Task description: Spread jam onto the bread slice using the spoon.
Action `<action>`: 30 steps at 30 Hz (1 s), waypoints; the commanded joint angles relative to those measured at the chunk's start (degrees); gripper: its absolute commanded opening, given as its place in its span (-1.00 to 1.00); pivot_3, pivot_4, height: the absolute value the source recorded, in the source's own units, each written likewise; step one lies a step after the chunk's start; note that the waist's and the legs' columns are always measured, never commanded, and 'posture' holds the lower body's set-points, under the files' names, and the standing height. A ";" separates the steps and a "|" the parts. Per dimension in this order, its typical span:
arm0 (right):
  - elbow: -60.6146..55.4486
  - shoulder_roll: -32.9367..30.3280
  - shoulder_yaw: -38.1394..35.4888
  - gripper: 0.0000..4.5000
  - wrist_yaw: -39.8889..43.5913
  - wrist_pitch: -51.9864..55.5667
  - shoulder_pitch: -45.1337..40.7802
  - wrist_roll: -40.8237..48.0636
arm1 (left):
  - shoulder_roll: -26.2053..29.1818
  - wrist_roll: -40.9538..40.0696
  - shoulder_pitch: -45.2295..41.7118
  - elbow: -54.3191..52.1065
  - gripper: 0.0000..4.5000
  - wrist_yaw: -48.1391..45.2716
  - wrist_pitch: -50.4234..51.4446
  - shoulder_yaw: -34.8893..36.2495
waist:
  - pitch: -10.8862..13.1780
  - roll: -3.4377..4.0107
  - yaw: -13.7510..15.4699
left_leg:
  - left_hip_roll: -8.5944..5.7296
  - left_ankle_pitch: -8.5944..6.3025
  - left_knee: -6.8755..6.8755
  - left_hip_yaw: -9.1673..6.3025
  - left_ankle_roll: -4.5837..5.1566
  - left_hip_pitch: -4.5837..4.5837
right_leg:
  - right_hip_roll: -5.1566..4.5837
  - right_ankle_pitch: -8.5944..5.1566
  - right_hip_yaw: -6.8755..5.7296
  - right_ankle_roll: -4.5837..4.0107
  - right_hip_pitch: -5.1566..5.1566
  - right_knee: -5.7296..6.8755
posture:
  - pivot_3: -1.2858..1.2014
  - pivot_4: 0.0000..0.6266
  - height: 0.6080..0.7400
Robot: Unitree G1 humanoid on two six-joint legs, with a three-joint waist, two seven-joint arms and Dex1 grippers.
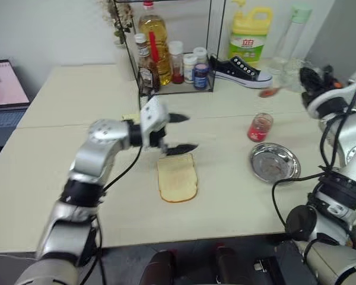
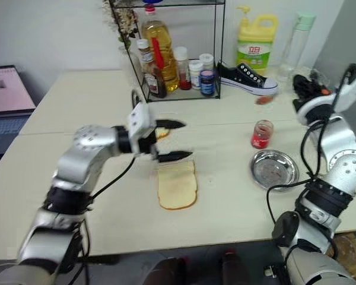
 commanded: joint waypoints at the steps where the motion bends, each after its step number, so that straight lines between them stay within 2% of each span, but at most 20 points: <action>1: -6.78 1.97 7.97 -0.99 0.52 2.20 0.00 3.68 | 3.84 -3.23 3.99 -8.49 1.00 0.18 3.38 4.05 | 0.00 -0.01 0.07 | 0.00 0.00 0.02 -0.07 0.00 -0.02 | 0.00 0.00 -0.05 0.00 0.01 0.00 | 0.03 -0.52 1.00; 6: -12.55 2.23 23.39 -0.99 10.40 2.11 3.78 -2.04 | 9.48 -7.91 17.59 -19.35 1.00 2.78 8.96 12.57 | 0.00 -0.01 0.46 | -0.07 0.00 0.07 -0.13 0.00 -0.02 | -0.01 0.00 -0.07 0.00 0.09 -0.04 | 0.03 -0.52 1.00; 10: -15.53 -2.37 38.31 -0.99 26.02 -5.88 10.07 -15.63 | 10.95 -9.74 32.51 -28.16 1.00 5.74 11.25 20.69 | 0.00 -0.03 1.30 | -0.10 -0.02 0.05 -0.14 0.01 -0.02 | -0.03 0.00 -0.08 0.01 0.14 -0.26 | 0.03 -0.52 1.00; 14: -13.28 -4.19 47.98 -0.99 36.39 -17.91 14.88 -29.06 | 9.81 -9.60 38.36 -30.78 1.00 9.17 11.06 22.72 | 0.00 -0.08 2.43 | -0.11 -0.01 0.12 -0.20 0.01 0.01 | -0.05 0.03 -0.16 0.03 0.20 -0.23 | 0.03 -0.52 1.00; 18: -8.94 -4.60 52.81 -0.99 43.20 -28.12 18.85 -38.82 | 9.18 -10.09 40.68 -32.90 1.00 11.31 11.15 22.53 | -0.08 -0.21 2.63 | -0.13 -0.01 0.12 -0.23 0.00 0.05 | -0.05 0.05 -0.19 0.05 0.24 -0.22 | 0.03 -0.52 1.00; 21: 0.09 -6.13 58.47 -0.99 50.21 -43.18 22.72 -49.79 | 8.16 -9.83 42.90 -34.38 1.00 13.19 10.76 21.83 | -0.13 -0.28 2.57 | -0.12 -0.01 0.11 -0.23 -0.01 0.05 | -0.05 0.05 -0.19 0.05 0.23 -0.22 | 0.03 -0.52 1.00; 30: 9.68 -2.89 58.48 -0.99 54.99 -53.62 24.46 -57.47 | 7.82 -9.94 41.21 -33.18 1.00 15.02 10.34 20.30 | -0.16 -0.34 2.52 | -0.06 -0.03 -0.02 -0.22 -0.04 0.62 | -0.01 0.03 -0.18 0.03 0.75 -0.31 | 0.03 -0.52 1.00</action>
